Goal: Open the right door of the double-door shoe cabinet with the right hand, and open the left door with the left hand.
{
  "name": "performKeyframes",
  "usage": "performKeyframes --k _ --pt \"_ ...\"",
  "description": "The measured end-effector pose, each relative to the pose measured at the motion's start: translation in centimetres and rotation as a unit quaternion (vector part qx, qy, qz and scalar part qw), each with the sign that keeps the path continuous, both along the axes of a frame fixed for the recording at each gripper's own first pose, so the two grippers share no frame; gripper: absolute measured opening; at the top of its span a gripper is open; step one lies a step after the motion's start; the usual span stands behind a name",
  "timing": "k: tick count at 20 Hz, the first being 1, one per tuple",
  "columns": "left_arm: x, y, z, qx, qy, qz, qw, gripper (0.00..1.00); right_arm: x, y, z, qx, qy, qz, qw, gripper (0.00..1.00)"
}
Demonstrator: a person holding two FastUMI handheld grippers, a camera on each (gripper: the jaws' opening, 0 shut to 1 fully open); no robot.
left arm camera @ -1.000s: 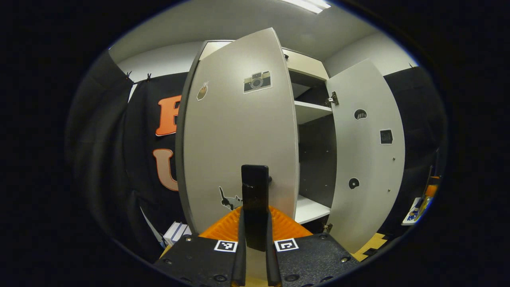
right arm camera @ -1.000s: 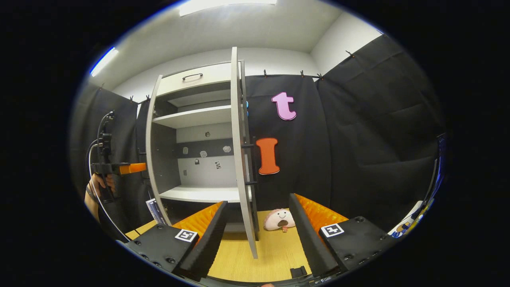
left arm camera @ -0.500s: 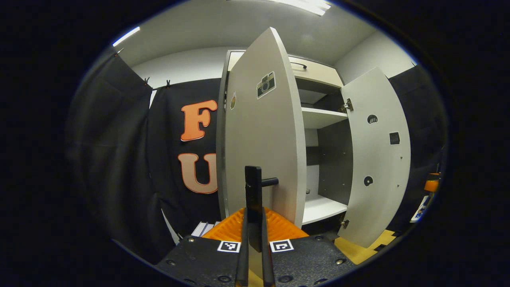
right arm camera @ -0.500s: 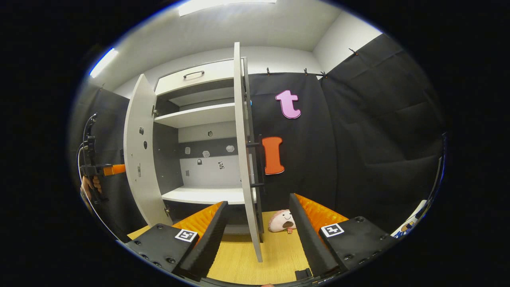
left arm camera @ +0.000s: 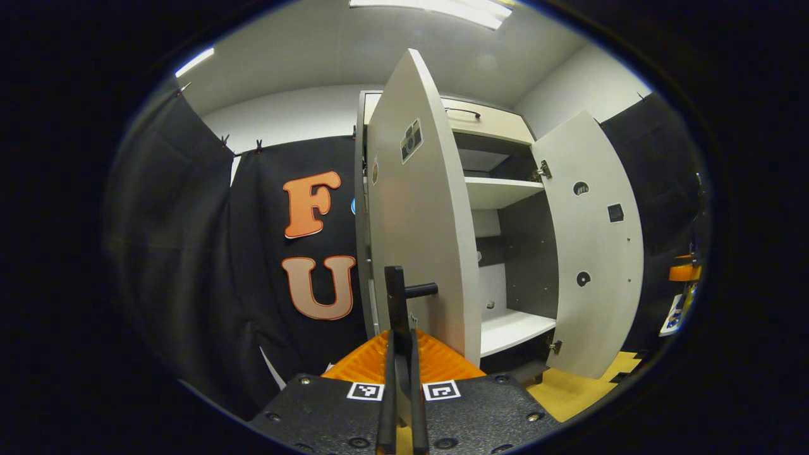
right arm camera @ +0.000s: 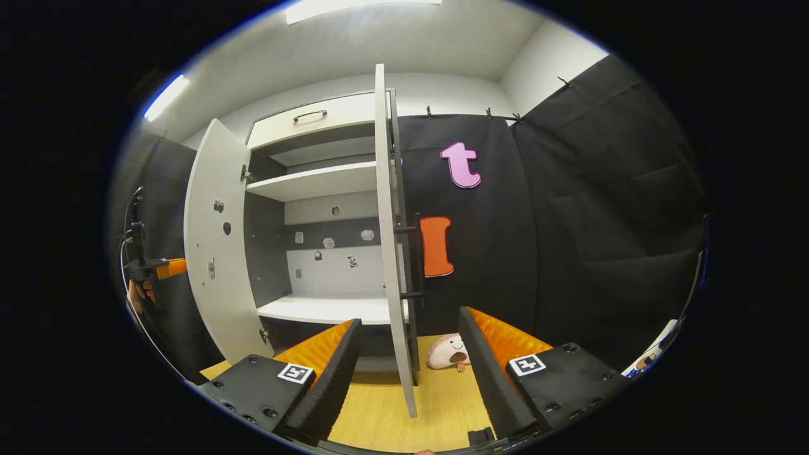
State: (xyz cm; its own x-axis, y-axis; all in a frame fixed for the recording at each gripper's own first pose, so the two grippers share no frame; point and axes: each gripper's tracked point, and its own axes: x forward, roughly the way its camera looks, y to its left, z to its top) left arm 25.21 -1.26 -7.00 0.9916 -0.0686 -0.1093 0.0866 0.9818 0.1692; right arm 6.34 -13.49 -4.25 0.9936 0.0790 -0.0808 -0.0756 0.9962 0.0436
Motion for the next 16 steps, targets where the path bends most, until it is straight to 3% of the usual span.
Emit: performKeyframes --k 5,9,13,16 --pt "0.3 2.1 0.6 -0.011 -0.020 0.042 0.999 0.05 -0.5 0.5 0.3 0.009 -0.001 0.006 1.000 0.97" --pt "0.3 0.9 1.1 -0.049 -0.034 0.019 0.998 0.04 -1.0 0.5 0.2 0.008 0.003 0.007 1.000 0.97" --pt "-1.4 2.3 1.2 -0.038 -0.033 0.062 0.997 0.03 -1.4 0.6 0.0 -0.009 0.008 0.008 1.000 0.97" --pt "-2.4 1.2 1.4 -0.052 -0.041 0.071 0.995 0.01 -1.4 1.3 0.4 -0.019 0.005 0.016 1.000 0.97"
